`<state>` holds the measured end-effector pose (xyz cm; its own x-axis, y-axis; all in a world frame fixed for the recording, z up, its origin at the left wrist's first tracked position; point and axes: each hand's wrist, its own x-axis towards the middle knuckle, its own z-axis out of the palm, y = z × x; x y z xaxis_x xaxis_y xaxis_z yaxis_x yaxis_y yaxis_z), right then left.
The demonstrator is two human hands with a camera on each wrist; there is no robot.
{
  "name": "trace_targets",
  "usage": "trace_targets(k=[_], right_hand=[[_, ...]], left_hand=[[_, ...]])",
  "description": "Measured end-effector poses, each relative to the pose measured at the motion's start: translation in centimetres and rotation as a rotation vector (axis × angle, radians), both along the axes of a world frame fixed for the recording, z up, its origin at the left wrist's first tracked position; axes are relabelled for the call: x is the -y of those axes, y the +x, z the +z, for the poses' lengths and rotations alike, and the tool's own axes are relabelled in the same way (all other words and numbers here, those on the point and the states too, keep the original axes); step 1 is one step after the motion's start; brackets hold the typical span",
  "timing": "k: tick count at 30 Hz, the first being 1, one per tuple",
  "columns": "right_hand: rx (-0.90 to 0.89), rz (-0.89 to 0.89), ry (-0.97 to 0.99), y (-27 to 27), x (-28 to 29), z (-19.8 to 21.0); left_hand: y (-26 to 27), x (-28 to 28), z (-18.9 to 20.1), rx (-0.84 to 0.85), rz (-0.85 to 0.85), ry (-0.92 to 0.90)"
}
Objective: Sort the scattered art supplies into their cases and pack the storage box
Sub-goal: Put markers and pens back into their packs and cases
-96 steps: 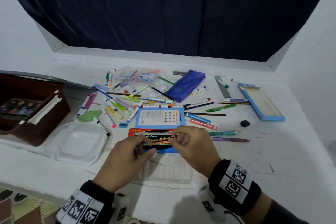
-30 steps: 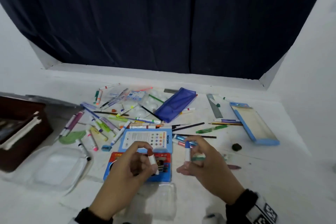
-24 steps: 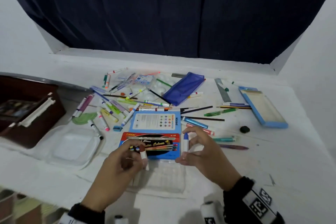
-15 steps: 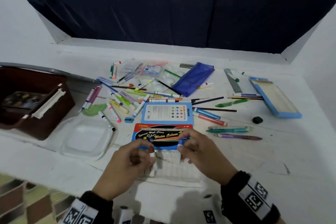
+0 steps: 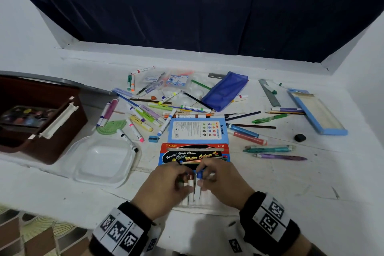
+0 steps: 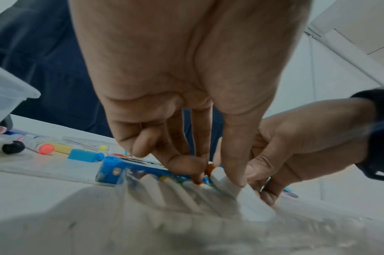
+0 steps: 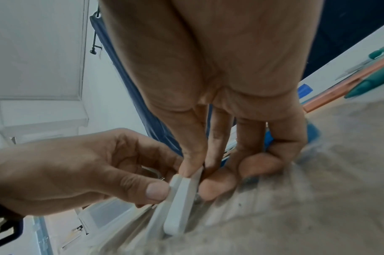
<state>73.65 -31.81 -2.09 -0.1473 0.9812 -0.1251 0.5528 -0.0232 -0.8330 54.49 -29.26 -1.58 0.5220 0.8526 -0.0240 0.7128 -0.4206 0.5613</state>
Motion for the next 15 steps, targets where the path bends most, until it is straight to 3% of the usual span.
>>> trace_targets(k=[15], right_hand=[[0.102, -0.027, -0.041, -0.65, -0.10, -0.09]], left_hand=[[0.30, 0.16, 0.44, -0.271, -0.043, 0.020]])
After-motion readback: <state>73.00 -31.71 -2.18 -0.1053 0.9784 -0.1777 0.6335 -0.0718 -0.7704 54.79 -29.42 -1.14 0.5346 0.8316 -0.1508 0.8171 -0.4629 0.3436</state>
